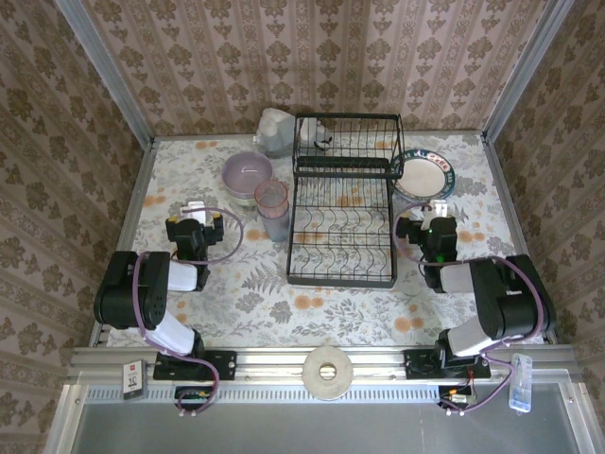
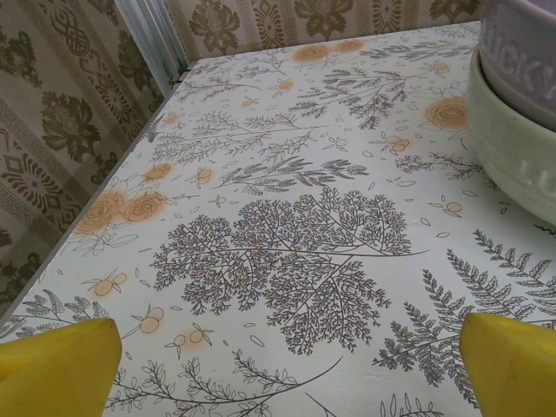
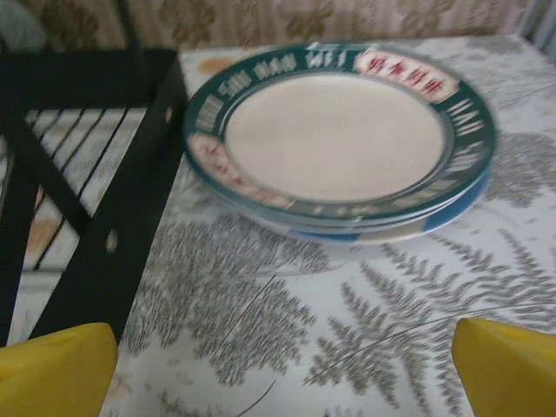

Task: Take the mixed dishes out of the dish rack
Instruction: Reset both arms

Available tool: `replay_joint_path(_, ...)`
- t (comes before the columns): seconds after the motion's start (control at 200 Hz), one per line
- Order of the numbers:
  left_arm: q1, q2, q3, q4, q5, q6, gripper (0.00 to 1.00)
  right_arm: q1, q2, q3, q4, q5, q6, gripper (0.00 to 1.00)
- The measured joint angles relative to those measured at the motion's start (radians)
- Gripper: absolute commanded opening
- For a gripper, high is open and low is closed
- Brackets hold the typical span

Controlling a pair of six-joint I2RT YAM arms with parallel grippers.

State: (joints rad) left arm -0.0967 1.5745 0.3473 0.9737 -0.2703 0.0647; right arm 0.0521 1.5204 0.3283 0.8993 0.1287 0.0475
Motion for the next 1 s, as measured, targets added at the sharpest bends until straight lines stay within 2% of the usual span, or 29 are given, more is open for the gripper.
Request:
replay_joint_path(0.275, 0.000, 0.000, 0.000, 0.000, 0.000, 0.000, 1.00, -0.002, 0.007, 0.031, -0.005, -0.010, -0.040, 1.00)
replay_joint_path(0.525, 0.000, 0.000, 0.000, 0.000, 0.000, 0.000, 1.00, -0.037, 0.007, 0.063, -0.021, -0.030, -0.021, 1.00)
replay_joint_path(1.0, 0.000, 0.000, 0.000, 0.000, 0.000, 0.000, 1.00, -0.032, 0.007, 0.063, -0.035, -0.031, -0.018, 1.00)
